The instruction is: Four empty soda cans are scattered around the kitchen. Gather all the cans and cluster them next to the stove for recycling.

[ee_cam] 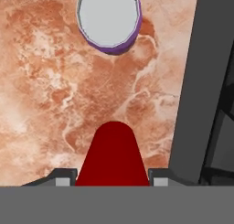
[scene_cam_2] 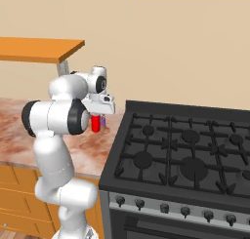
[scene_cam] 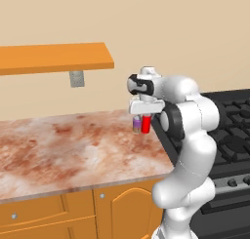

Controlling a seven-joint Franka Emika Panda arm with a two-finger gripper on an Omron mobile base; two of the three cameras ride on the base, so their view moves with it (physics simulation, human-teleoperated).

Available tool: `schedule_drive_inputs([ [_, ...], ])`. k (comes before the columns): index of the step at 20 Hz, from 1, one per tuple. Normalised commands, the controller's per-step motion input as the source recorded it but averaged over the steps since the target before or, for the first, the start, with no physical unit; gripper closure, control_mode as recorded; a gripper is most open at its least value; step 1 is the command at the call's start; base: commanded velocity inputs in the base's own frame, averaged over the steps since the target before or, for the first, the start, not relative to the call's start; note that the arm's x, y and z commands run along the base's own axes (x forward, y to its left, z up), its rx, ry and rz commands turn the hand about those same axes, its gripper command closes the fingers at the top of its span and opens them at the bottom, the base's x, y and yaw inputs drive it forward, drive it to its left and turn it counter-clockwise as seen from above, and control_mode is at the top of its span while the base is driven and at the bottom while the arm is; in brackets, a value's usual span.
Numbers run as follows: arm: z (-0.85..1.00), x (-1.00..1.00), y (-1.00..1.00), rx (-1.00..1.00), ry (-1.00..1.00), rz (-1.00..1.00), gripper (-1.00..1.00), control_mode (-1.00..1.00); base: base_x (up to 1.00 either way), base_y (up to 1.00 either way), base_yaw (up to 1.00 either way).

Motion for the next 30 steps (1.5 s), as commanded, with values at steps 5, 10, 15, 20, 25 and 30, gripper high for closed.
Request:
schedule_drive_inputs([
  [5,-0.48,0.41,0.0,0.0,0.0,0.0,1.0,-1.0,0.0,0.0,0.0],
  [10,-0.37,0.34,0.0,0.0,0.0,0.0,1.0,-1.0,0.0,0.0,0.0],
  [15,-0.31,0.29,0.0,0.0,0.0,0.0,1.0,-1.0,0.0,0.0,0.0],
  [20,-0.28,0.25,0.0,0.0,0.0,0.0,1.0,-1.0,0.0,0.0,0.0],
  [25,-0.26,0.04,0.0,0.0,0.0,0.0,1.0,-1.0,0.0,0.0,0.0],
  [30,-0.38,0.0,0.0,0.0,0.0,0.0,1.0,-1.0,0.0,0.0,0.0],
])
